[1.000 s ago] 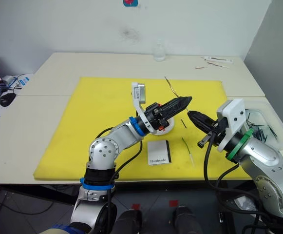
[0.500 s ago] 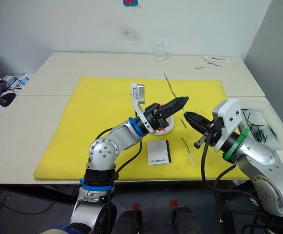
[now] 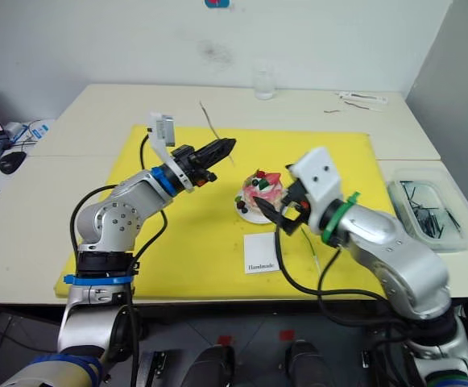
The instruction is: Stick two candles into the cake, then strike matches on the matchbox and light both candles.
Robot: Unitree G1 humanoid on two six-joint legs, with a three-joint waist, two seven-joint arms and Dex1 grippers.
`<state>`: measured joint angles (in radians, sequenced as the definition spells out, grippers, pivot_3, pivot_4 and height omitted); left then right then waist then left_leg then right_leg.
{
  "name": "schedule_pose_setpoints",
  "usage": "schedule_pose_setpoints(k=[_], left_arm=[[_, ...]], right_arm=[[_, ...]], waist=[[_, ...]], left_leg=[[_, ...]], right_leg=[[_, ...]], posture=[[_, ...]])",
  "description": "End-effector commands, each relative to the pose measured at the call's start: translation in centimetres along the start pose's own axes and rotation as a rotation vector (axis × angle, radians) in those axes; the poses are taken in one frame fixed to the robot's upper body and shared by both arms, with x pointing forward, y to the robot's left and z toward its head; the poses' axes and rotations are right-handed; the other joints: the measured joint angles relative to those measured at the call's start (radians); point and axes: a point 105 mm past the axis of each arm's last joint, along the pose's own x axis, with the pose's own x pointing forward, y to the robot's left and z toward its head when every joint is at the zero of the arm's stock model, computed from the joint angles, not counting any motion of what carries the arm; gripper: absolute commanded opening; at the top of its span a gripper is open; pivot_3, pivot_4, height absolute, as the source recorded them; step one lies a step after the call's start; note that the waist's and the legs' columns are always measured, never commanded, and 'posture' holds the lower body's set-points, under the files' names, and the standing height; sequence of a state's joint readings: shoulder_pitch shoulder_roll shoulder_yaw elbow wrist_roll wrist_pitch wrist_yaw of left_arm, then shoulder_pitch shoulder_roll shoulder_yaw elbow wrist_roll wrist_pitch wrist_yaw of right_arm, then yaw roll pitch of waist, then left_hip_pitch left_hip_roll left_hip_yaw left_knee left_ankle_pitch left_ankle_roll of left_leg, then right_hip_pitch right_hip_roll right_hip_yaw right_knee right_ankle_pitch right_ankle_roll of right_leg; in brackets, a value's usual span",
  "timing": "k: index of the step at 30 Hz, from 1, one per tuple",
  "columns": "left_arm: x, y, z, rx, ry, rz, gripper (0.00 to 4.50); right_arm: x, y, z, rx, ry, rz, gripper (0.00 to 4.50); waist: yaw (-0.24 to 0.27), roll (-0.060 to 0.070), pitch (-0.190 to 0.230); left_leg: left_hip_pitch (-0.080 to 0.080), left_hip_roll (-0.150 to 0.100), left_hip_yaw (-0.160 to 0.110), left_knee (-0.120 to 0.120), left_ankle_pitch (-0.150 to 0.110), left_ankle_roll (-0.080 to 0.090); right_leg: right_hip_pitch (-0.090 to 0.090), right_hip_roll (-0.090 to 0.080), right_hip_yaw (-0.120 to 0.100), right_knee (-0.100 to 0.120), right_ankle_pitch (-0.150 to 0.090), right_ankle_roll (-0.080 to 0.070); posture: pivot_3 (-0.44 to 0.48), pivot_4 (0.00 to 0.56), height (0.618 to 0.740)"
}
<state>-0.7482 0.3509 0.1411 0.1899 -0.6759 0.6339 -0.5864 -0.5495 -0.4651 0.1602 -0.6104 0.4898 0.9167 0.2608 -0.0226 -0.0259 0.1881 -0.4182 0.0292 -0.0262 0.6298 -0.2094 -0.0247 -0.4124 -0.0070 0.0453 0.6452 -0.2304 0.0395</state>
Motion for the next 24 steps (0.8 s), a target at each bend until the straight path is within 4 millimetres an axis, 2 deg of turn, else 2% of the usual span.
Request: schedule_pose_setpoints(k=[1, 4, 9, 13, 24], left_arm=[[0.4, 0.2, 0.8, 0.073, -0.025, -0.014, 0.0], [1.2, 0.4, 0.0, 0.058, -0.026, -0.03, 0.0], [2.5, -0.4, -0.6, 0.035, -0.035, -0.073, 0.0], [3.2, -0.8, -1.1, 0.042, -0.024, -0.093, 0.0], [4.2, -0.3, -2.1, 0.053, -0.003, -0.092, 0.0]], right_arm=[[0.6, -0.4, 0.5, -0.03, -0.008, -0.045, 4.48], [1.4, -0.5, 0.4, -0.04, 0.005, -0.06, 4.48], [1.7, -0.6, 0.7, -0.052, -0.003, -0.066, 4.48], [1.5, -1.1, 0.8, -0.057, -0.002, -0.083, 4.48], [0.8, -2.2, 0.5, -0.062, 0.012, -0.139, 4.48]], waist=[[0.006, 0.0, 0.0], [0.009, 0.0, 0.0], [0.009, 0.0, 0.0], [0.001, 0.0, 0.0], [-0.005, 0.0, 0.0]], left_leg=[[-0.001, -0.001, 0.0, 0.0, 0.0, 0.0], [-0.004, -0.002, 0.001, 0.0, 0.0, 0.0], [-0.005, -0.002, 0.001, 0.0, 0.0, 0.0], [-0.005, 0.0, 0.0, 0.0, 0.0, 0.0], [-0.005, 0.0, 0.001, 0.0, 0.0, 0.0]], right_leg=[[-0.001, -0.001, 0.0, 0.0, 0.0, 0.0], [-0.003, -0.004, 0.0, -0.001, 0.0, 0.0], [-0.004, -0.003, -0.001, 0.0, 0.0, 0.001], [-0.005, -0.001, -0.001, 0.002, 0.0, 0.002], [-0.006, 0.0, 0.0, 0.002, 0.0, 0.002]], posture=[[0.0, 0.15, 0.74], [0.0, 0.15, 0.74], [0.0, 0.15, 0.74], [0.0, 0.15, 0.74], [0.0, 0.15, 0.74]])
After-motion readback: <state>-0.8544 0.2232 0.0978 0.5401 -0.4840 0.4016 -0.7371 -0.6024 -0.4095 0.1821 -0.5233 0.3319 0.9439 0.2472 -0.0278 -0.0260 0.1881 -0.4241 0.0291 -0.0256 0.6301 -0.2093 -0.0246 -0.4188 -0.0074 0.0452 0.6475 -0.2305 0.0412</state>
